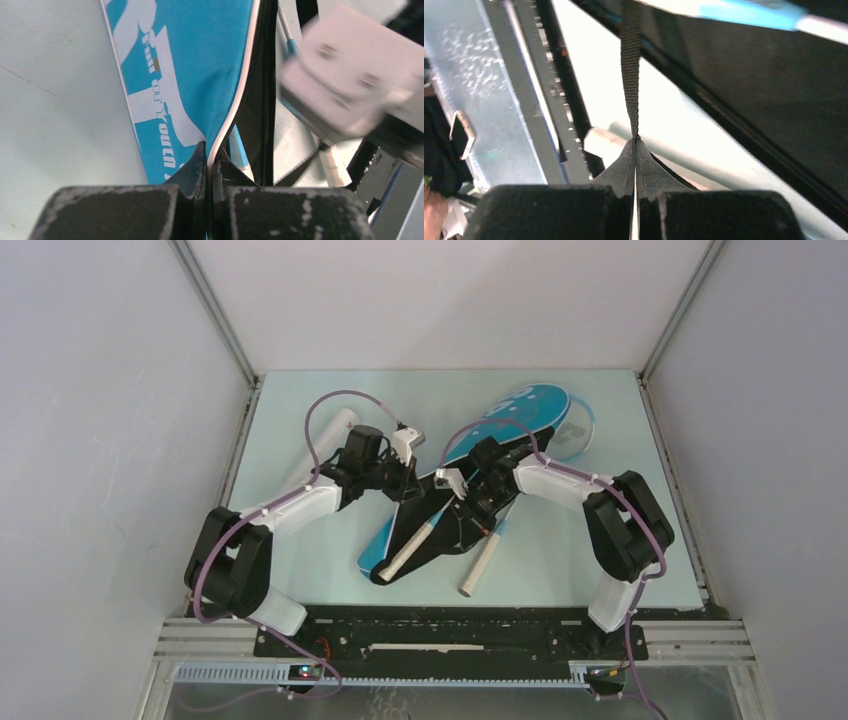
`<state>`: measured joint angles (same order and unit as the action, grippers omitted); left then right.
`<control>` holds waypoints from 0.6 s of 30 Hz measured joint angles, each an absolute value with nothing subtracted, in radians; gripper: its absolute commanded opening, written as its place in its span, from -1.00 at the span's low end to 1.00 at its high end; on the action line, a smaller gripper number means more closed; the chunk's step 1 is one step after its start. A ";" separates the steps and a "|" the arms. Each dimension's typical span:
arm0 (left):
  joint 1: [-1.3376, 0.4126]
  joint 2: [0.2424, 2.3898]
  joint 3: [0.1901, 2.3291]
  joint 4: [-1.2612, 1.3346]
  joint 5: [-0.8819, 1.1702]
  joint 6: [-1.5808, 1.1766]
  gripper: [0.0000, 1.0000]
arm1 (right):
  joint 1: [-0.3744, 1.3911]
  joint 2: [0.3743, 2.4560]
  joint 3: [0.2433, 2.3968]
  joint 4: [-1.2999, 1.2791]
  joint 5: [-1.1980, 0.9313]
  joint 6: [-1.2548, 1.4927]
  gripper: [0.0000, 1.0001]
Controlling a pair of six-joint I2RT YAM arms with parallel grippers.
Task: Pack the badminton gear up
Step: Adjust the racket bag at the center of the board.
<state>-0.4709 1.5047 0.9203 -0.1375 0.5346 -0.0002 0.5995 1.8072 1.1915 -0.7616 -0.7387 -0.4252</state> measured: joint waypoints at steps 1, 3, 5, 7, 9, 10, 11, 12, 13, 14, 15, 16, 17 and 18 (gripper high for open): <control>-0.466 1.505 0.921 -0.131 0.523 0.000 -1.00 | 0.605 1.794 1.192 -0.771 -0.759 -0.443 -1.00; -0.461 1.505 0.926 -0.125 0.505 -0.003 -0.99 | 0.609 1.772 1.192 -0.794 -0.814 -0.477 -1.00; -0.457 1.505 0.926 -0.118 0.488 -0.009 -0.99 | 0.607 1.767 1.192 -0.817 -0.865 -0.508 -1.00; -0.455 1.505 0.926 -0.115 0.473 -0.020 -0.99 | 0.595 1.773 1.195 -0.846 -0.903 -0.528 -1.00; -0.454 1.505 0.926 -0.113 0.469 -0.027 -0.99 | 0.582 1.781 1.201 -0.864 -0.929 -0.539 -1.00; -0.453 1.505 0.926 -0.113 0.469 -0.028 -0.99 | 0.576 1.781 1.201 -0.867 -0.936 -0.541 -1.00; -0.453 1.505 0.926 -0.113 0.468 -0.028 -0.99 | 0.573 1.781 1.201 -0.868 -0.944 -0.540 -1.00; -0.453 1.505 0.926 -0.112 0.466 -0.028 -0.99 | 0.568 1.781 1.201 -0.867 -0.953 -0.538 -1.00; -0.453 1.505 0.926 -0.112 0.466 -0.029 -0.99 | 0.566 1.781 1.201 -0.865 -0.958 -0.537 -1.00; -0.452 1.505 0.926 -0.110 0.464 -0.035 -1.00 | 0.564 1.781 1.201 -0.865 -0.964 -0.537 -1.00; -0.449 1.505 0.926 -0.106 0.464 -0.046 -1.00 | 0.564 1.781 1.201 -0.865 -0.968 -0.538 -1.00; -0.446 1.505 0.926 -0.102 0.464 -0.055 -0.99 | 0.564 1.780 1.201 -0.866 -0.968 -0.542 -1.00; -0.439 1.505 0.926 -0.096 0.464 -0.067 -0.99 | 0.565 1.780 1.201 -0.870 -0.967 -0.552 -1.00; -0.432 1.505 0.926 -0.092 0.464 -0.075 -0.99 | 0.565 1.780 1.201 -0.875 -0.966 -0.561 -1.00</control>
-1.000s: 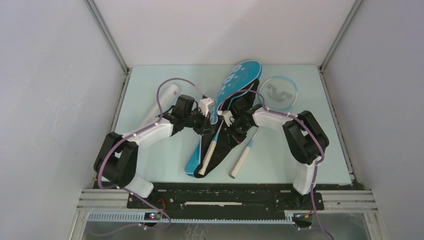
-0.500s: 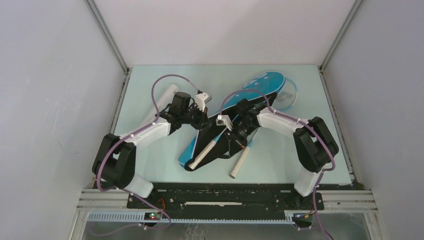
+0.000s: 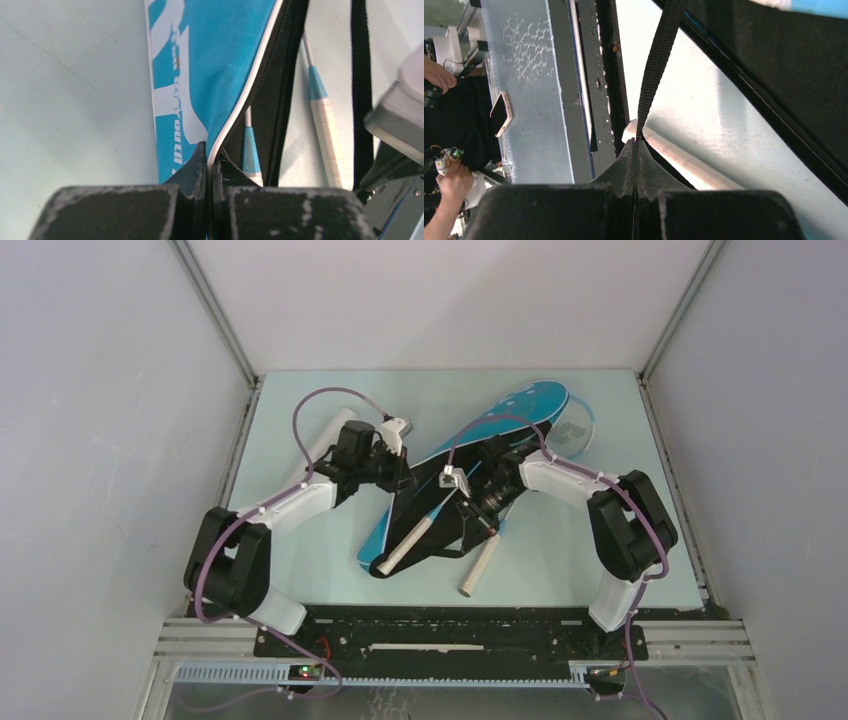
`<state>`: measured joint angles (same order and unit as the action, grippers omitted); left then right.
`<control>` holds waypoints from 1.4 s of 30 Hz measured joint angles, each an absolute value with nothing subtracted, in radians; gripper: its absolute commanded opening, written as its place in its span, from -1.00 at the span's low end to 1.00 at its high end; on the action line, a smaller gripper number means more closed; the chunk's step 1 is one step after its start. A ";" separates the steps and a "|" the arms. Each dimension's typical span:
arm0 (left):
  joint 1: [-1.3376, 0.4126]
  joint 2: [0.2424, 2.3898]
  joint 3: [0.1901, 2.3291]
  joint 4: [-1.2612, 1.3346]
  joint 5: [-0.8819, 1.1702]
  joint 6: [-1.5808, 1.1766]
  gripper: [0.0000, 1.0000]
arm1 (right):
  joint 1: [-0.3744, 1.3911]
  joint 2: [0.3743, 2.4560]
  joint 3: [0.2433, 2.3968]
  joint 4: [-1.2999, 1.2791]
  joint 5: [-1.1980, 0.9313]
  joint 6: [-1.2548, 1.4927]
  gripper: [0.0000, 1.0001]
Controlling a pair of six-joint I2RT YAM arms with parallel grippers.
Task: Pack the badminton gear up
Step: Adjust the racket bag at the center of the board.
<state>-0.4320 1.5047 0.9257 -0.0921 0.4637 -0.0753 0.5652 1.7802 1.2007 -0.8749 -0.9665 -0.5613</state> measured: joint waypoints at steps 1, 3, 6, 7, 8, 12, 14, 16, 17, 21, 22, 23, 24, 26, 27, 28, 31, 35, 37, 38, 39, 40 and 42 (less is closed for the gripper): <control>-0.422 1.505 0.926 -0.089 0.457 -0.084 -0.99 | 0.565 1.780 1.201 -0.881 -0.966 -0.574 -1.00; -0.407 1.505 0.926 -0.086 0.439 -0.101 -0.99 | 0.566 1.780 1.201 -0.904 -0.966 -0.602 -1.00; -0.388 1.505 0.926 -0.082 0.401 -0.134 -0.99 | 0.567 1.779 1.202 -0.947 -0.968 -0.641 -1.00; -0.382 1.505 0.926 -0.081 0.389 -0.144 -1.00 | 0.567 1.777 1.204 -0.963 -0.970 -0.652 -1.00; -0.377 1.505 0.926 -0.081 0.380 -0.154 -0.99 | 0.567 1.775 1.207 -0.984 -0.975 -0.665 -1.00; -0.356 1.505 0.934 -0.081 0.344 -0.180 -0.99 | 0.554 1.773 1.246 -1.080 -1.011 -0.713 -1.00; -0.352 1.505 0.936 -0.081 0.334 -0.184 -0.99 | 0.540 1.773 1.280 -1.129 -1.043 -0.738 -1.00; -0.350 1.505 0.936 -0.080 0.323 -0.185 -0.99 | 0.521 1.773 1.319 -1.182 -1.081 -0.762 -1.00; -0.350 1.505 0.936 -0.081 0.318 -0.185 -0.99 | 0.511 1.773 1.336 -1.206 -1.097 -0.773 -1.00; -0.350 1.505 0.943 -0.090 0.292 -0.185 -0.99 | 0.485 1.773 1.383 -1.283 -1.139 -0.804 -1.00; -0.350 1.505 0.945 -0.093 0.286 -0.185 -0.99 | 0.481 1.772 1.388 -1.296 -1.146 -0.806 -1.00; -0.350 1.505 0.947 -0.093 0.281 -0.185 -0.99 | 0.479 1.770 1.389 -1.303 -1.148 -0.807 -1.00; -0.350 1.505 0.947 -0.094 0.274 -0.185 -0.99 | 0.477 1.767 1.389 -1.309 -1.150 -0.807 -1.00; -0.350 1.505 0.947 -0.098 0.265 -0.184 -0.99 | 0.473 1.759 1.389 -1.321 -1.155 -0.806 -1.00; -0.350 1.506 0.947 -0.101 0.263 -0.184 -0.99 | 0.470 1.754 1.390 -1.326 -1.158 -0.805 -1.00; -0.350 1.507 0.947 -0.103 0.264 -0.184 -0.99 | 0.465 1.749 1.393 -1.328 -1.161 -0.799 -1.00; -0.348 1.510 0.947 -0.105 0.294 -0.172 -0.97 | 0.457 1.735 1.407 -1.299 -1.159 -0.735 -1.00; -0.344 1.511 0.947 -0.083 0.386 -0.120 -0.65 | 0.451 1.681 1.370 -1.139 -1.104 -0.547 -1.00; -0.344 1.510 0.947 -0.071 0.434 -0.081 -0.50 | 0.451 1.665 1.351 -1.069 -1.066 -0.468 -1.00; -0.344 1.509 0.947 -0.068 0.454 -0.063 -0.45 | 0.451 1.664 1.347 -1.042 -1.050 -0.437 -1.00; -0.344 1.505 0.947 -0.068 0.468 -0.048 -0.39 | 0.451 1.666 1.343 -1.006 -1.028 -0.402 -1.00; -0.344 1.501 0.947 -0.068 0.484 -0.031 -0.29 | 0.451 1.669 1.341 -0.984 -1.011 -0.379 -1.00; -0.344 1.490 0.947 -0.070 0.504 0.001 -0.11 | 0.451 1.674 1.330 -0.936 -0.971 -0.336 -1.00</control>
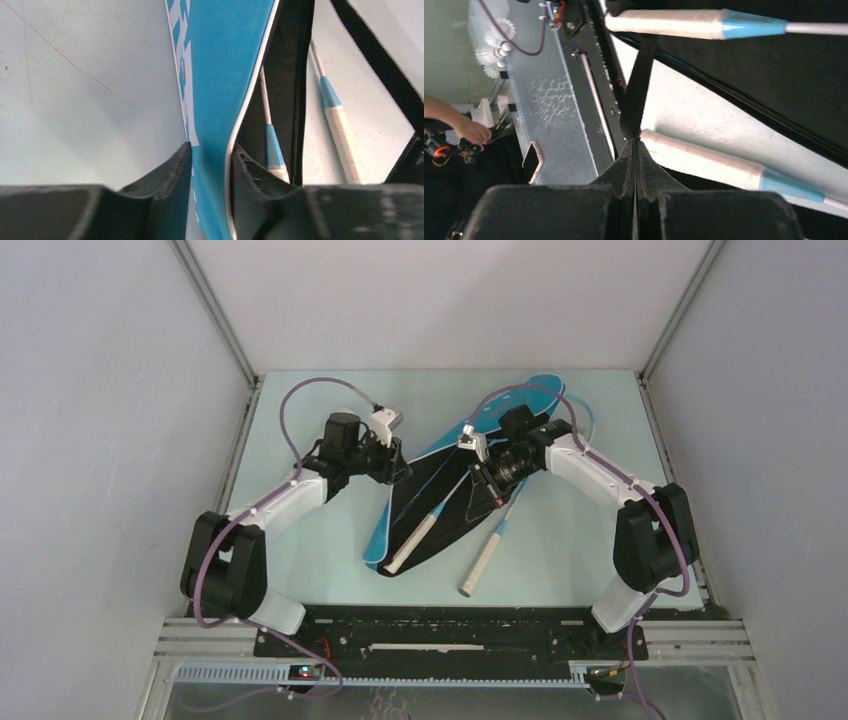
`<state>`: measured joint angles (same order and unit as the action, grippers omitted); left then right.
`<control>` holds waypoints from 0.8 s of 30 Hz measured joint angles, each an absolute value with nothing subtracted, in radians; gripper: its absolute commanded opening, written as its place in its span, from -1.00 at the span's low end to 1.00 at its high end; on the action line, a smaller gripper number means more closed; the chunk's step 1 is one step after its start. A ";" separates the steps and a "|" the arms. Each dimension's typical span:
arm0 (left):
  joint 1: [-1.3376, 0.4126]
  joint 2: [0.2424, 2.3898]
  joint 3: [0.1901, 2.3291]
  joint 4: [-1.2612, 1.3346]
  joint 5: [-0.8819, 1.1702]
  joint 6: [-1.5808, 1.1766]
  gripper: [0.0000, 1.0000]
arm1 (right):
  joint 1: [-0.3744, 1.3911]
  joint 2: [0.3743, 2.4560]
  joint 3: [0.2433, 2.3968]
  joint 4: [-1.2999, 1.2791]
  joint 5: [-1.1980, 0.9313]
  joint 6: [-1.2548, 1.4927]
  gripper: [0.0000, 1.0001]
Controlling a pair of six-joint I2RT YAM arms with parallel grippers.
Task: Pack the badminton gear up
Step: Adjust the racket bag at the center of the board.
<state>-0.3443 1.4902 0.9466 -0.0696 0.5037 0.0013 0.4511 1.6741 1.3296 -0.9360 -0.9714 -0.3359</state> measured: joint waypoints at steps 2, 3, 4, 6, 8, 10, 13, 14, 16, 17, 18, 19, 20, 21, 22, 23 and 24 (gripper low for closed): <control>-0.345 1.481 0.947 -0.072 0.509 0.024 0.12 | 0.451 1.676 1.309 -0.896 -0.934 -0.302 -1.00; -0.345 1.477 0.947 -0.075 0.510 0.035 0.21 | 0.451 1.676 1.292 -0.873 -0.913 -0.282 -1.00; -0.345 1.472 0.947 -0.076 0.510 0.049 0.27 | 0.451 1.676 1.274 -0.852 -0.894 -0.266 -1.00; -0.345 1.463 0.945 -0.076 0.512 0.070 0.37 | 0.452 1.679 1.242 -0.825 -0.859 -0.246 -1.00; -0.348 1.450 0.944 -0.078 0.517 0.092 0.41 | 0.455 1.684 1.219 -0.809 -0.834 -0.242 -1.00; -0.362 1.430 0.937 -0.077 0.517 0.121 0.41 | 0.462 1.685 1.189 -0.788 -0.812 -0.244 -1.00; -0.404 1.386 0.907 -0.084 0.499 0.173 0.39 | 0.476 1.685 1.151 -0.770 -0.797 -0.247 -0.94; -0.420 1.375 0.897 -0.091 0.490 0.191 0.39 | 0.481 1.684 1.140 -0.763 -0.794 -0.248 -0.86; -0.449 1.362 0.884 -0.105 0.468 0.224 0.39 | 0.487 1.678 1.113 -0.743 -0.794 -0.244 -0.77; -0.460 1.357 0.878 -0.115 0.457 0.245 0.40 | 0.487 1.672 1.098 -0.730 -0.794 -0.240 -0.77; -0.470 1.351 0.870 -0.123 0.445 0.264 0.41 | 0.489 1.663 1.080 -0.714 -0.791 -0.232 -0.78; -0.478 1.345 0.860 -0.130 0.429 0.282 0.42 | 0.489 1.654 1.068 -0.704 -0.786 -0.224 -0.80; -0.488 1.335 0.848 -0.135 0.416 0.301 0.43 | 0.490 1.647 1.061 -0.692 -0.779 -0.216 -0.82; -0.495 1.328 0.838 -0.140 0.405 0.314 0.43 | 0.490 1.641 1.058 -0.681 -0.769 -0.207 -0.83; -0.507 1.320 0.828 -0.146 0.390 0.327 0.44 | 0.490 1.636 1.057 -0.665 -0.759 -0.194 -0.84; -0.521 1.318 0.822 -0.153 0.373 0.342 0.44 | 0.488 1.633 1.057 -0.651 -0.751 -0.186 -0.84; -0.536 1.318 0.819 -0.159 0.356 0.351 0.44 | 0.487 1.631 1.057 -0.638 -0.744 -0.177 -0.85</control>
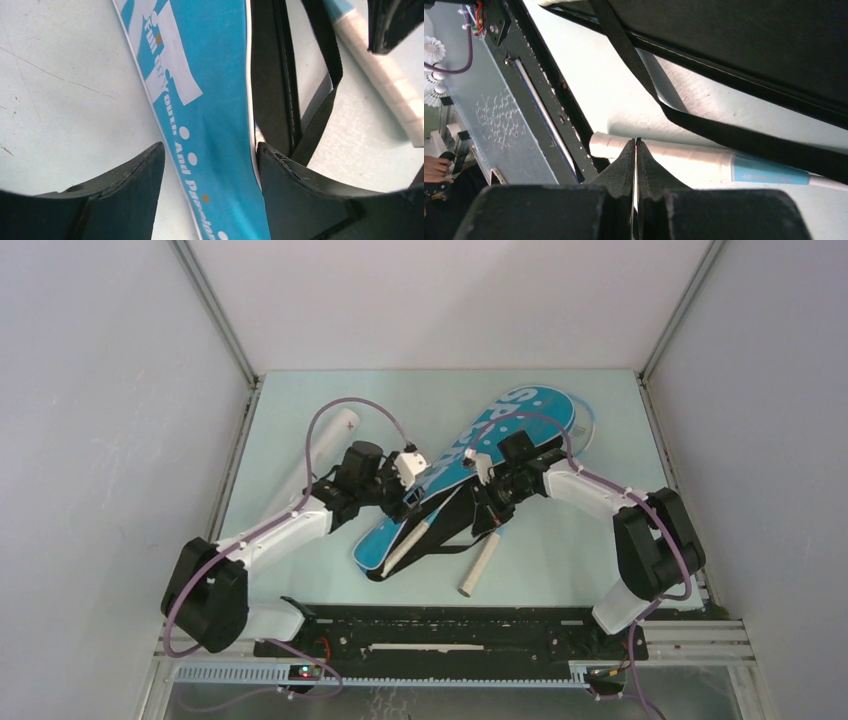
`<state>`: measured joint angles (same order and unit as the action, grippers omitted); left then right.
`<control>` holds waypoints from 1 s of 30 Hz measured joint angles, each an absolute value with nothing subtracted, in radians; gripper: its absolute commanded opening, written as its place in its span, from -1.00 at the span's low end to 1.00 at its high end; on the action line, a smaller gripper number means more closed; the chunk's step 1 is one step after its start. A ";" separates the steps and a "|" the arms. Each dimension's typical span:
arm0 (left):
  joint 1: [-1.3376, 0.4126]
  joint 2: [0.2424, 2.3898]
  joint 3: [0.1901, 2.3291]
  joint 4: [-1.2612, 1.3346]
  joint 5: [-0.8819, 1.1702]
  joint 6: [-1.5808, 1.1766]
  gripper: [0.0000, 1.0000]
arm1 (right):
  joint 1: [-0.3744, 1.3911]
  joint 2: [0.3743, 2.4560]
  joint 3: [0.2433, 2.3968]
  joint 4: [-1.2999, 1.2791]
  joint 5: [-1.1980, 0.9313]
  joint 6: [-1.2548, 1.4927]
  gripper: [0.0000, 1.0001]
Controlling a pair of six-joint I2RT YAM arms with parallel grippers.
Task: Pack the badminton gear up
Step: Adjust the racket bag at the center of the board, then adjust the racket in the racket bag.
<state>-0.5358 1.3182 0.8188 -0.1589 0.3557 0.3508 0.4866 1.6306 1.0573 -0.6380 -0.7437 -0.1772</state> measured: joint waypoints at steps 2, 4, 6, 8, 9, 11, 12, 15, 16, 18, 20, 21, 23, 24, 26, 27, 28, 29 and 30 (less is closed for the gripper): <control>-0.566 1.325 0.818 -0.178 0.316 0.369 0.40 | 0.481 1.629 1.057 -0.616 -0.733 -0.163 -0.86; -0.595 1.341 0.818 -0.194 0.267 0.386 0.30 | 0.470 1.629 1.057 -0.601 -0.728 -0.149 -0.87; -0.615 1.359 0.818 -0.204 0.233 0.396 0.14 | 0.458 1.629 1.057 -0.593 -0.726 -0.138 -0.88; -0.628 1.379 0.818 -0.213 0.202 0.403 0.02 | 0.441 1.629 1.057 -0.583 -0.726 -0.126 -0.88; -0.632 1.389 0.818 -0.217 0.186 0.408 -0.05 | 0.434 1.629 1.057 -0.580 -0.726 -0.123 -0.88; -0.634 1.404 0.819 -0.225 0.165 0.413 -0.20 | 0.419 1.629 1.057 -0.578 -0.726 -0.120 -0.88; -0.634 1.410 0.819 -0.228 0.157 0.412 -0.28 | 0.416 1.629 1.057 -0.577 -0.726 -0.118 -0.88; -0.640 1.428 0.820 -0.239 0.135 0.419 -0.51 | 0.397 1.629 1.057 -0.578 -0.730 -0.116 -0.86; -0.643 1.433 0.820 -0.243 0.131 0.422 -0.62 | 0.392 1.629 1.057 -0.578 -0.734 -0.115 -0.86; -0.650 1.439 0.820 -0.251 0.125 0.429 -0.95 | 0.381 1.629 1.058 -0.578 -0.740 -0.114 -0.85; -0.655 1.443 0.822 -0.257 0.122 0.427 -0.99 | 0.373 1.629 1.060 -0.580 -0.743 -0.114 -0.76; -0.657 1.445 0.826 -0.264 0.123 0.423 -0.99 | 0.372 1.629 1.063 -0.582 -0.743 -0.114 -0.71; -0.659 1.456 0.848 -0.287 0.130 0.408 -0.99 | 0.365 1.629 1.070 -0.580 -0.750 -0.109 -0.41; -0.659 1.467 0.868 -0.301 0.139 0.392 -1.00 | 0.359 1.627 1.071 -0.573 -0.760 -0.102 -0.26; -0.656 1.485 0.909 -0.311 0.159 0.355 -1.00 | 0.348 1.619 1.073 -0.556 -0.784 -0.070 -0.11; -0.650 1.494 0.936 -0.312 0.171 0.327 -0.99 | 0.344 1.615 1.073 -0.542 -0.796 -0.052 -0.06; -0.646 1.500 0.960 -0.310 0.185 0.300 -1.00 | 0.340 1.611 1.073 -0.523 -0.807 -0.033 -0.03; -0.638 1.504 0.989 -0.307 0.199 0.262 -1.00 | 0.339 1.609 1.073 -0.507 -0.816 -0.014 -0.01; -0.631 1.504 1.007 -0.302 0.209 0.232 -1.00 | 0.336 1.608 1.074 -0.485 -0.825 0.012 0.02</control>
